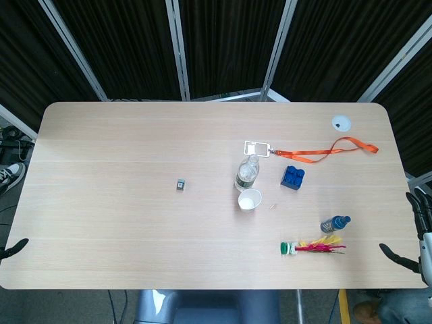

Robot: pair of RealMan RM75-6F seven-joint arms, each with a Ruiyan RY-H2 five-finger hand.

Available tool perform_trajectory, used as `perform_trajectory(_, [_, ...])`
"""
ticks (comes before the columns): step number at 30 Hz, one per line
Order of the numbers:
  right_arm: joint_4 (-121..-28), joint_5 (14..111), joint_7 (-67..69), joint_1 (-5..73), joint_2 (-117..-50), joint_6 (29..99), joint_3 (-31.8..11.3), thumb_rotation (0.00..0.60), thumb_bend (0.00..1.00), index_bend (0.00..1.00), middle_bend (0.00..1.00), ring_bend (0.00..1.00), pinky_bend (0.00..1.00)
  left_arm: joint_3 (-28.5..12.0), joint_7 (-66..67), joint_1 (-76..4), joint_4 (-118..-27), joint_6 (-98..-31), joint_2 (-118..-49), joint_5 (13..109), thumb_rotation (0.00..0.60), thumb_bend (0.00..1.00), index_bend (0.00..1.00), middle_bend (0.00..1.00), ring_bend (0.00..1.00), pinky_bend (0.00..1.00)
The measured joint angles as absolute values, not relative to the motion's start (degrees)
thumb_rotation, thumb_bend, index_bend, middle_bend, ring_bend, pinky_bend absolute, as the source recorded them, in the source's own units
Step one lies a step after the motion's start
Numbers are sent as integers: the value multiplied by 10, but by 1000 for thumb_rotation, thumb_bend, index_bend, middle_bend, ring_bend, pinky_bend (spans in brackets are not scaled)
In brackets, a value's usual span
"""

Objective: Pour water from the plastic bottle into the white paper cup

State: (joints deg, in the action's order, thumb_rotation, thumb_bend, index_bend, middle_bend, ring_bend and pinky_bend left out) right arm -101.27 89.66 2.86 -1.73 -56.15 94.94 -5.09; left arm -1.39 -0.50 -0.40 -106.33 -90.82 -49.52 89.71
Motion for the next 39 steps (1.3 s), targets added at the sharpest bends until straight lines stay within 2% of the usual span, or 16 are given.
perform_trajectory(10, [-1012, 896, 27, -12, -563, 935, -49, 600, 0, 0, 0, 0, 0, -13, -7, -2, -1063, -909, -495, 894, 600, 0, 0, 0, 0, 0])
perform_trajectory(16, [-1015, 881, 66, 21, -557, 875, -58, 600, 0, 0, 0, 0, 0, -16, 1, -8, -1064, -899, -500, 886, 600, 0, 0, 0, 0, 0])
perform_trajectory(22, [-1002, 862, 134, 101, -549, 760, -85, 600, 0, 0, 0, 0, 0, -27, 24, -25, -1067, -874, -511, 863, 600, 0, 0, 0, 0, 0])
perform_trajectory(28, [-932, 850, 253, 207, -576, 621, -113, 600, 0, 0, 0, 0, 0, -37, 43, -38, -1050, -858, -530, 841, 600, 0, 0, 0, 0, 0])
perform_trajectory(35, [-783, 863, 426, 322, -661, 498, -121, 600, 0, 0, 0, 0, 0, -45, 57, -43, -1040, -843, -540, 801, 600, 1, 0, 0, 0, 0])
perform_trajectory(39, [-700, 881, 492, 370, -725, 463, -115, 600, 0, 0, 0, 0, 0, -48, 66, -45, -1038, -836, -543, 782, 600, 1, 0, 0, 0, 0])
